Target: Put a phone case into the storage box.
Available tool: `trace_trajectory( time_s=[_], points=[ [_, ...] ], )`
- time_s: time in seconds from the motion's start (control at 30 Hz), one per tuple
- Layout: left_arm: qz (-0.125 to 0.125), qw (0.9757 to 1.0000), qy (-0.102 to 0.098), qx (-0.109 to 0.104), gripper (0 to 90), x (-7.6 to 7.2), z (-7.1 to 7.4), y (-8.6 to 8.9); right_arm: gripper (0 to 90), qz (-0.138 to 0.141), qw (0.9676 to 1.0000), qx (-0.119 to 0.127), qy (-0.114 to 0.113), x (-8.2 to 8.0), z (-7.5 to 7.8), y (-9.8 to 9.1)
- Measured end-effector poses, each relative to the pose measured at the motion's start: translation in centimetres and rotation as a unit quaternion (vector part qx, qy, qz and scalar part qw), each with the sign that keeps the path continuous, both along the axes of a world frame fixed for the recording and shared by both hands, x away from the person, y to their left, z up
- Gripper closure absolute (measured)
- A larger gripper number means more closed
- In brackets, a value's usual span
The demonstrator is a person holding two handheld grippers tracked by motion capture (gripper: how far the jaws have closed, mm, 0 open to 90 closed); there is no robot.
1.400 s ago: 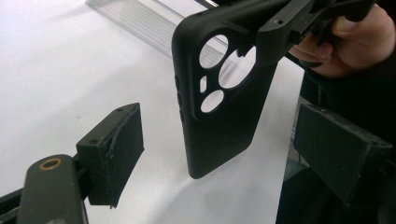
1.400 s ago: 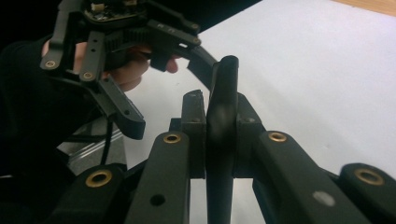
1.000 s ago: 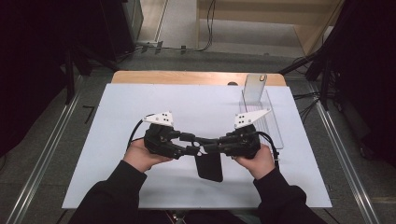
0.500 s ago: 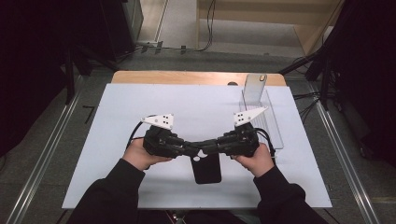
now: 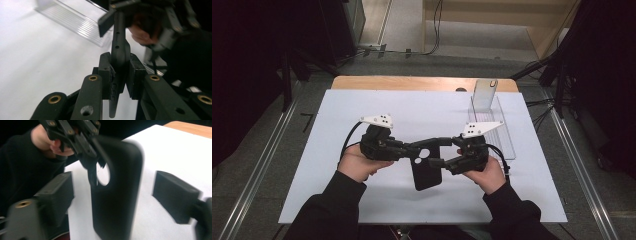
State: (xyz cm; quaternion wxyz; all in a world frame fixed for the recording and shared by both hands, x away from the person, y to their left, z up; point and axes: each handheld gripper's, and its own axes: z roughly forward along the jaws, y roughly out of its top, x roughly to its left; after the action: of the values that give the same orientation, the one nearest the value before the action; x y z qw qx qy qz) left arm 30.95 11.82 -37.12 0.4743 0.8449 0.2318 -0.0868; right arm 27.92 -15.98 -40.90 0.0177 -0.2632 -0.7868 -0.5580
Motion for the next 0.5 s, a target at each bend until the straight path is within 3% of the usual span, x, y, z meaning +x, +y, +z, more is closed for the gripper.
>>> trace_trajectory(
  time_s=[0.07,0.2,0.37,0.5],
  points=[
    [0.023,0.9997,0.002,0.002,77.0,0.0,0.2,0.1,9.3,-0.005,1.0,-0.007,0.0,-0.2,-0.1,0.4],
    [0.072,0.9973,0.0,0.015,77.0,-0.1,0.5,0.1,9.2,-0.036,0.9988,-0.034,0.0,-0.6,-0.4,1.4],
    [0.109,0.9936,0.0,0.032,76.9,-0.5,0.6,-0.5,9.3,-0.101,0.9922,-0.073,0.005,-0.7,-0.6,3.0],
    [0.135,0.99,0.008,0.04,76.9,-0.7,0.4,-1.2,9.3,-0.135,0.9875,-0.081,0.006,-0.5,-1.0,4.0]
  ],
)
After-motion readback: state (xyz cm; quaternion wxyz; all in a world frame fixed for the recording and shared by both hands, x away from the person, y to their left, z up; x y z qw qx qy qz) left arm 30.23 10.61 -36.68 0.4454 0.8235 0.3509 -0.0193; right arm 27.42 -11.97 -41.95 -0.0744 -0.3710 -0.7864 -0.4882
